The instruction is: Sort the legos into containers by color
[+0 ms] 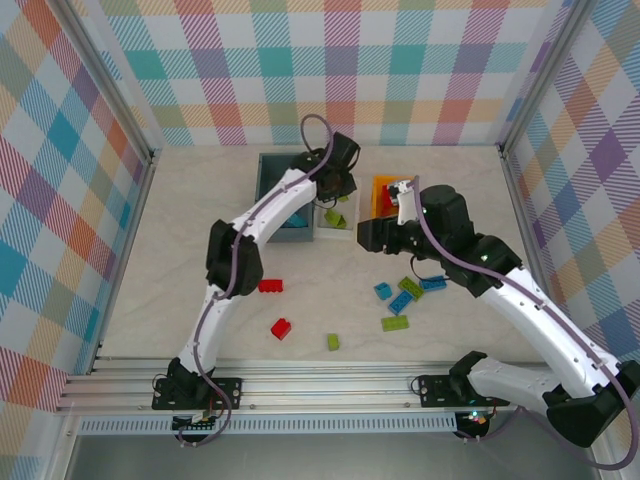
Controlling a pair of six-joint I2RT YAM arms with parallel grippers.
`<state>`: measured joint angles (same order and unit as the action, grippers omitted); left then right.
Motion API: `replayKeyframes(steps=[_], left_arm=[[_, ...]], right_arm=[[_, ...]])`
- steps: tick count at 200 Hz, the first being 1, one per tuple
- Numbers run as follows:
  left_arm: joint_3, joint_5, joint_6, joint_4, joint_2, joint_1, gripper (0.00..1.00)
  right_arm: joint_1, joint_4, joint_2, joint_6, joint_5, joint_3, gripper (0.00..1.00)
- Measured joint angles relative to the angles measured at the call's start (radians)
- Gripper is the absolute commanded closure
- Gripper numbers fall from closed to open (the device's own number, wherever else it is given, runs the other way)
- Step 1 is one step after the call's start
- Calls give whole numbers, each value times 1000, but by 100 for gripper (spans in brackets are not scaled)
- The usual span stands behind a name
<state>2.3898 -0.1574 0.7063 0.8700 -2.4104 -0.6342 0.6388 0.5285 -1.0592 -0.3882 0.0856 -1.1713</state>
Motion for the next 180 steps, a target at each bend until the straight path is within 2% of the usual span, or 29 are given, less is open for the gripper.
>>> replayKeyframes(steps=[41, 68, 95, 119, 147, 180], left_arm=[[82, 17, -87, 21, -137, 13, 80], [82, 46, -117, 16, -160, 21, 60], [85, 64, -126, 15, -162, 23, 50], [88, 64, -128, 16, -153, 21, 49], [88, 55, -129, 23, -94, 12, 54], [28, -18, -129, 37, 106, -6, 57]], right_arm=[[8, -20, -23, -9, -49, 0, 40], [10, -19, -23, -16, -53, 0, 39], [11, -18, -23, -19, -58, 0, 39], [11, -12, -23, -20, -60, 1, 39], [11, -5, -22, -23, -71, 18, 40], [24, 27, -21, -23, -97, 63, 40]])
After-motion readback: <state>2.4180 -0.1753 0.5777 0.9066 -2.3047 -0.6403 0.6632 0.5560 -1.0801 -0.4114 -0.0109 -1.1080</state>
